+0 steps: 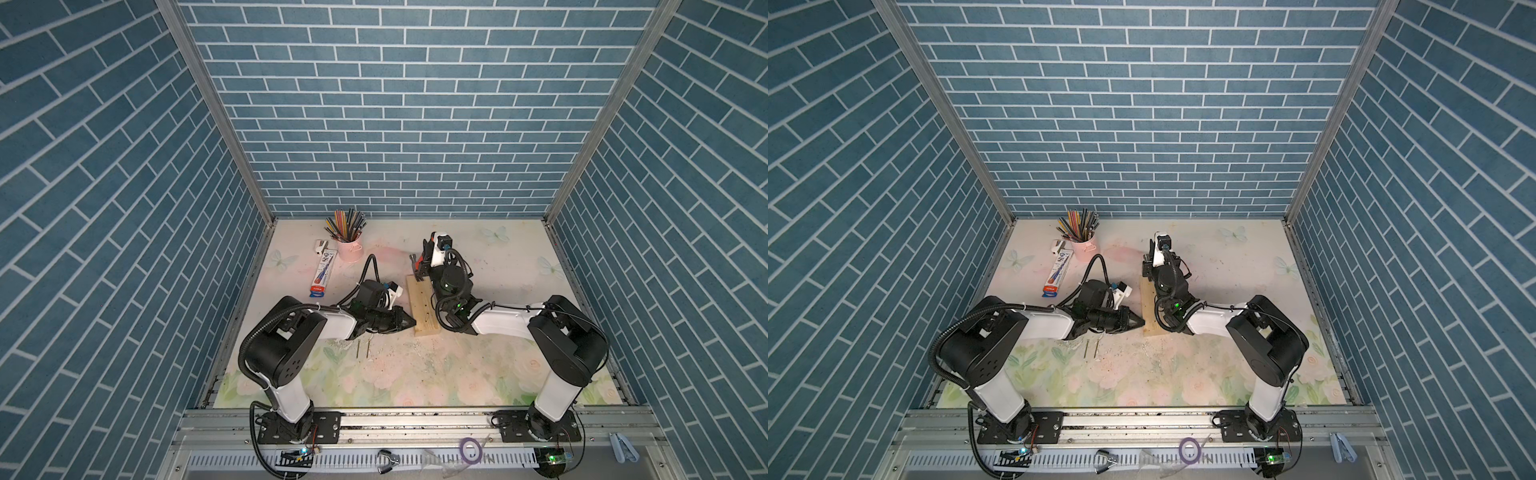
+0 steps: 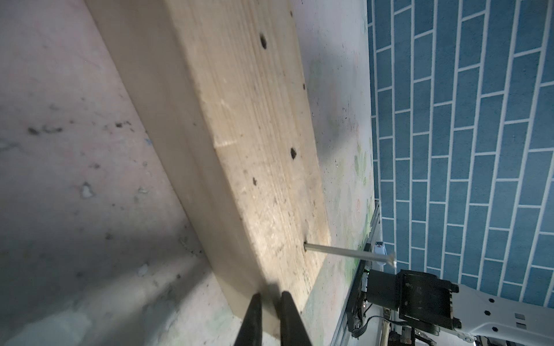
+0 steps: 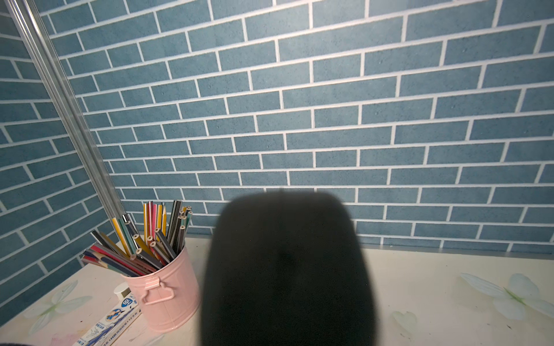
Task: Use a claw hammer to pull out a nail
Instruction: Remove the nail from the mounting plate.
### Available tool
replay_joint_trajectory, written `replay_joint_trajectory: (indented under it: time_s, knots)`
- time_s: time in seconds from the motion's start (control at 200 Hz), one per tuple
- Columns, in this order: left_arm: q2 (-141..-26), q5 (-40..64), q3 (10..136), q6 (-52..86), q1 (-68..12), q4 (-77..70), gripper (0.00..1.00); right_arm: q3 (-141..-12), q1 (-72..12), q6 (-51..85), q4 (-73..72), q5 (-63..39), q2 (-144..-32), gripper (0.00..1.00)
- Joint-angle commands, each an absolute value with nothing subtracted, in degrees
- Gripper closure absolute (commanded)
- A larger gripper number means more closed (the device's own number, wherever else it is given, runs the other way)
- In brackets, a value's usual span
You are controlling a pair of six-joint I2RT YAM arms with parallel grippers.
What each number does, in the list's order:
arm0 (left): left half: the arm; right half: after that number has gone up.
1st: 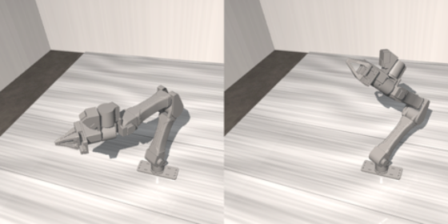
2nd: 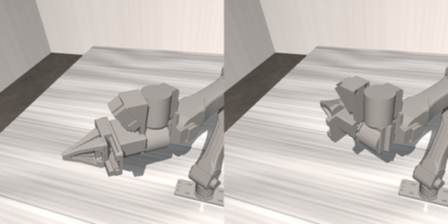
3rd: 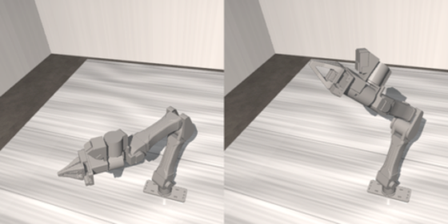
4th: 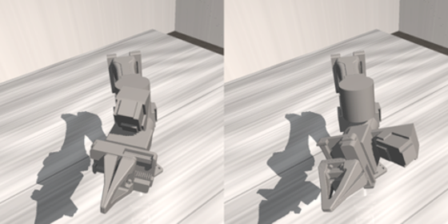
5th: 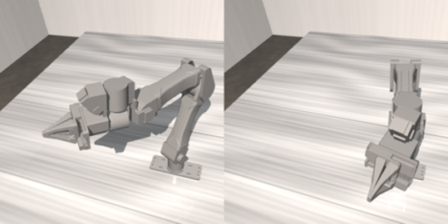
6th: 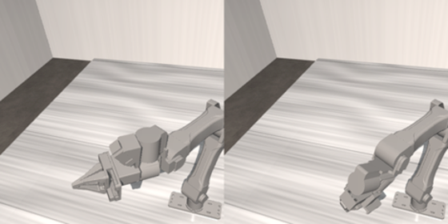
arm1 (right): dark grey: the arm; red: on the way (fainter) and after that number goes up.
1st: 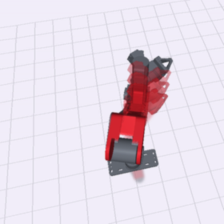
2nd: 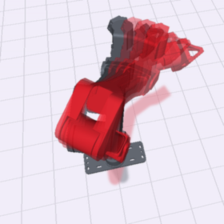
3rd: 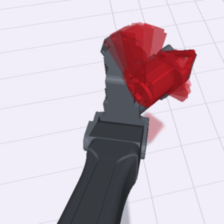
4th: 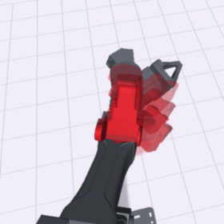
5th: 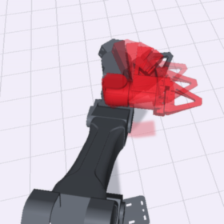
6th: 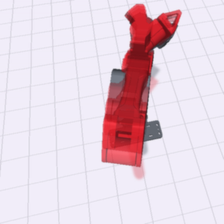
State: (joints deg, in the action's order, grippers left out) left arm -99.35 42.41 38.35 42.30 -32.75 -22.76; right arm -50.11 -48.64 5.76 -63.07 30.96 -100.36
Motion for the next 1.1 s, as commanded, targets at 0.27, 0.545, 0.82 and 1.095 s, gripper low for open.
replay_joint_trajectory:
  time_s: [0.27,0.545,0.82,1.095]
  knots:
    - [-101.7,35.3,37.9,43.1,-33.1,-16.5,0.86,-42.7,-54.4,2.1,-70.9,37.8,-95.2,1.00]
    - [-101.5,34.3,38.4,44.1,-33.1,-16.5,0.86,-36.5,-57.2,4.3,-68.2,40.0,-89.8,1.00]
    - [-100.6,34.0,38.3,43.6,-33.1,-15.2,0.86,-31.7,-60.0,9.5,-61.8,42.2,-85.0,1.00]
    - [-100.3,33.7,38.3,43.5,-33.1,-15.4,0.86,-31.0,-62.4,11.7,-59.1,43.8,-83.8,1.00]
